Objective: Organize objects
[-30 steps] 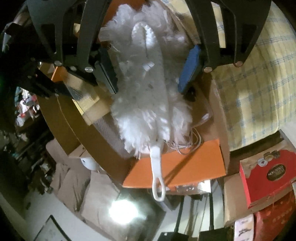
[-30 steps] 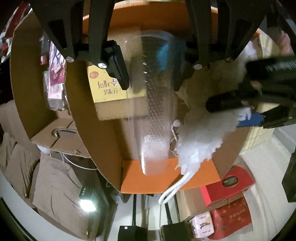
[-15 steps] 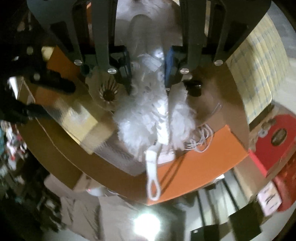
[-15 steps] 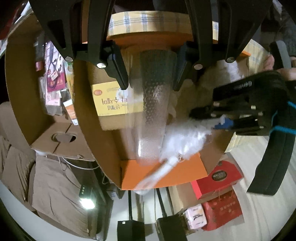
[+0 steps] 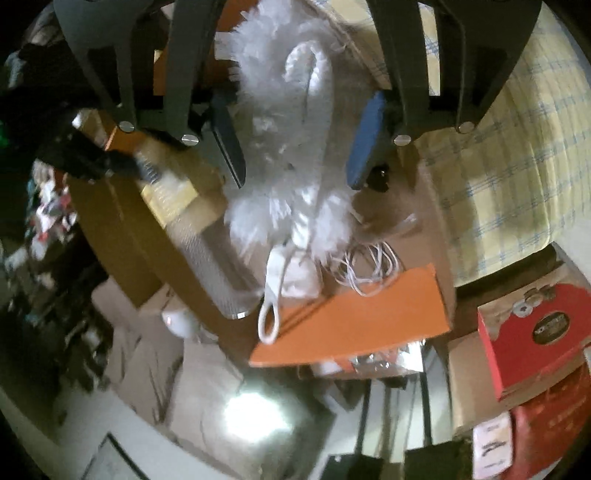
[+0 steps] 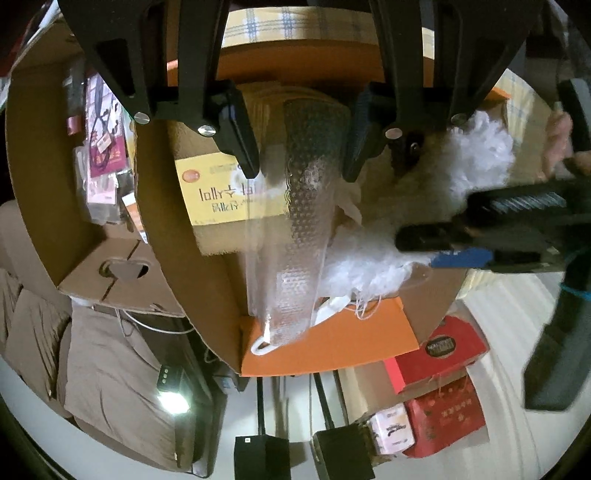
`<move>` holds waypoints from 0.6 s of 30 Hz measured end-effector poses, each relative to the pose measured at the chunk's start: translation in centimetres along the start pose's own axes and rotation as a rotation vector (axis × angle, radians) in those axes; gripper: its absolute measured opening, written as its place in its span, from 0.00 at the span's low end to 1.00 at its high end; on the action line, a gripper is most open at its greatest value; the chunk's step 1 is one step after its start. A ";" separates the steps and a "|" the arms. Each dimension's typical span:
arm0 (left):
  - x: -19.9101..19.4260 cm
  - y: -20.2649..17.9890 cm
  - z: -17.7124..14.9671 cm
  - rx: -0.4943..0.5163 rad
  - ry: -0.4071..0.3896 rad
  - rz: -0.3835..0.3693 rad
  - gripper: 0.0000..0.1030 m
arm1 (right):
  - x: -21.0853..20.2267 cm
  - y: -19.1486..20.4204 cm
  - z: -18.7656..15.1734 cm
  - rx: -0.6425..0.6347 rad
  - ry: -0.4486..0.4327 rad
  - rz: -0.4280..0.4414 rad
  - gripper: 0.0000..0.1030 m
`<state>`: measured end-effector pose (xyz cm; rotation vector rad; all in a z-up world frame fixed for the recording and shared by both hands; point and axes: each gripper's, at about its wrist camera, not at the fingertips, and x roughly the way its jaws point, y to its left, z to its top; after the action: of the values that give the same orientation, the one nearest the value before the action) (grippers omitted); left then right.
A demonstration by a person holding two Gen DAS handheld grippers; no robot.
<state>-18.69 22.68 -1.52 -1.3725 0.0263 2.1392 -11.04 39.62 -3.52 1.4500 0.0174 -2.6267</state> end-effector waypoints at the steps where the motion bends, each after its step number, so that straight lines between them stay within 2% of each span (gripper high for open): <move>1: -0.4 0.3 0.1 -0.013 -0.007 -0.007 0.58 | 0.0 0.2 0.0 -0.010 -0.003 -0.004 0.46; 3: -0.7 0.5 0.3 -0.030 -0.009 -0.017 0.64 | 0.3 0.6 0.2 -0.027 -0.003 -0.025 0.47; 5: -0.9 0.3 0.1 -0.029 -0.005 -0.018 0.66 | 0.7 0.3 0.5 -0.021 0.000 -0.027 0.50; 9: -1.8 -0.4 -0.8 -0.008 -0.018 -0.007 0.80 | 0.6 -1.7 0.6 0.090 0.005 0.084 0.55; 11: -2.2 -0.6 -1.3 -0.008 -0.026 -0.006 0.80 | -0.4 -2.3 0.5 0.118 -0.020 0.128 0.56; 15: -3.6 -0.6 -2.3 -0.011 -0.049 -0.001 0.84 | -2.1 -2.5 0.5 0.124 -0.058 0.117 0.58; 18: -4.8 -0.7 -3.0 -0.001 -0.072 0.032 0.86 | -3.4 -2.4 0.3 0.131 -0.082 0.124 0.61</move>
<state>-14.49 20.06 1.31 -1.3027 0.0194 2.2139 -9.83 42.40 -0.69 1.3322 -0.2493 -2.6257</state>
